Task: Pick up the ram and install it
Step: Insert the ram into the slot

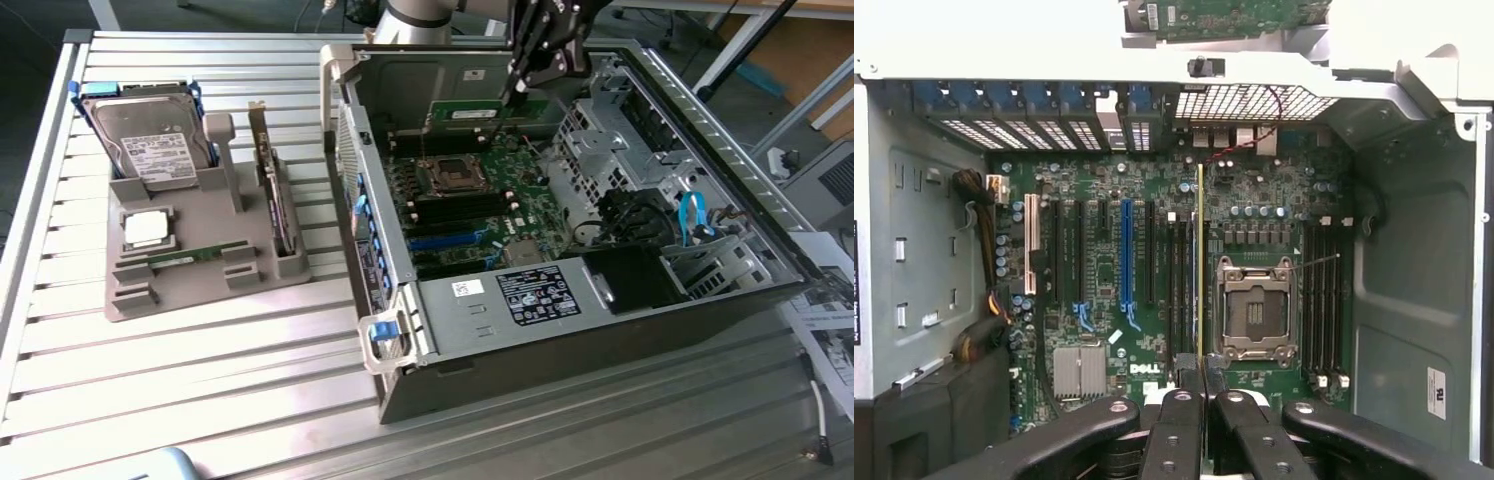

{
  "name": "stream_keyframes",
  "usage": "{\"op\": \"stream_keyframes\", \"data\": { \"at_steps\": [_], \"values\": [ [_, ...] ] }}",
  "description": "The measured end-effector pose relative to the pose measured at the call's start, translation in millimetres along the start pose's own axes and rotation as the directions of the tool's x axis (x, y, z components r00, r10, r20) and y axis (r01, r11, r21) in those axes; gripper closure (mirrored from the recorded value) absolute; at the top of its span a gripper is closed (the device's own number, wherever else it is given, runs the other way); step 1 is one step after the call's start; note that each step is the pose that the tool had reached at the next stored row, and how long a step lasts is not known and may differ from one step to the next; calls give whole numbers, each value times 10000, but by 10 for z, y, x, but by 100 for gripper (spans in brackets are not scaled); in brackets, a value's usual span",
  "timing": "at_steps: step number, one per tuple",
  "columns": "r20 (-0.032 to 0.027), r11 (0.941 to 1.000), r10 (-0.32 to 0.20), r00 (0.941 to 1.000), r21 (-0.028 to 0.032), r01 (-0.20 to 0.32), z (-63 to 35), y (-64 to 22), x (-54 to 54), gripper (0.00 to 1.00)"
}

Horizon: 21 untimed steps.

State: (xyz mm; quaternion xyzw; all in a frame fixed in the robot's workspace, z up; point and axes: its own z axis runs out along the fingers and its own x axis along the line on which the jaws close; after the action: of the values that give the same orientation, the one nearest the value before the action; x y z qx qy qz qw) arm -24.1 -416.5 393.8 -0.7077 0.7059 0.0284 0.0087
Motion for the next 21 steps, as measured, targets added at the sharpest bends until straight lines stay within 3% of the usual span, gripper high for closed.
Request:
{"op": "stream_keyframes", "data": {
  "at_steps": [21],
  "values": [
    [0, 10000, 0, 10000, 0, 0, 139, -4, 7, 88]
  ]
}}
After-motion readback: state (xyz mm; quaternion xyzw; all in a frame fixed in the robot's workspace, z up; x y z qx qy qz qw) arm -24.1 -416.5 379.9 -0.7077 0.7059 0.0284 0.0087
